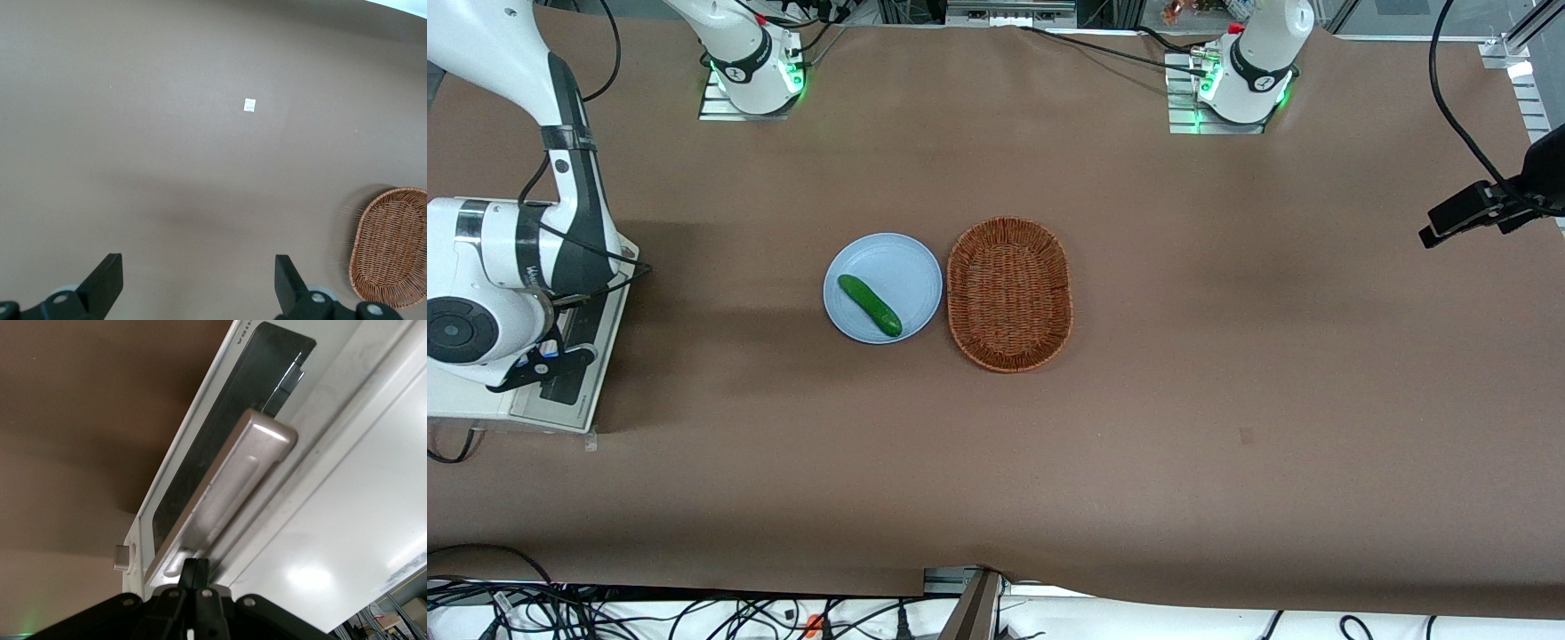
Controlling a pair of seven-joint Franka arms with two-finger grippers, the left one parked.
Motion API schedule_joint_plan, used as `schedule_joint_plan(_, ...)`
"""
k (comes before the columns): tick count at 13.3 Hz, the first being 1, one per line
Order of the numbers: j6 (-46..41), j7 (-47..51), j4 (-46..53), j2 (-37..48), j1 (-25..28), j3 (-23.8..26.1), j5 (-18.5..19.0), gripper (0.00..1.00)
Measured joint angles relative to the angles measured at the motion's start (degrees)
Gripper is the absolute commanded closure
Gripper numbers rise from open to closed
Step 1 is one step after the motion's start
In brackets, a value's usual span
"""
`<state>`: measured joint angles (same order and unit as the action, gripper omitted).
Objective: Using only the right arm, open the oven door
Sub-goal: 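Lower the right gripper onto the silver door handle and grip it, then pull the door handle down and outward with the right gripper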
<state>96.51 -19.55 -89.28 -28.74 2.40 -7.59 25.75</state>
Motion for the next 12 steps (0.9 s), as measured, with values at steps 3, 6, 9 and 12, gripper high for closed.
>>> schedule_joint_plan(3,0.33,-0.56,-0.01,-0.17,0.00,0.01,0.00,1.00)
schedule_joint_plan(6,0.59,-0.67,-0.03,-0.30,0.00,0.02,0.00,1.00)
schedule_joint_plan(9,0.68,-0.73,-0.03,-0.44,0.02,0.03,-0.09,1.00)
schedule_joint_plan(12,0.60,-0.67,0.12,-0.46,0.23,0.05,-1.58,1.00)
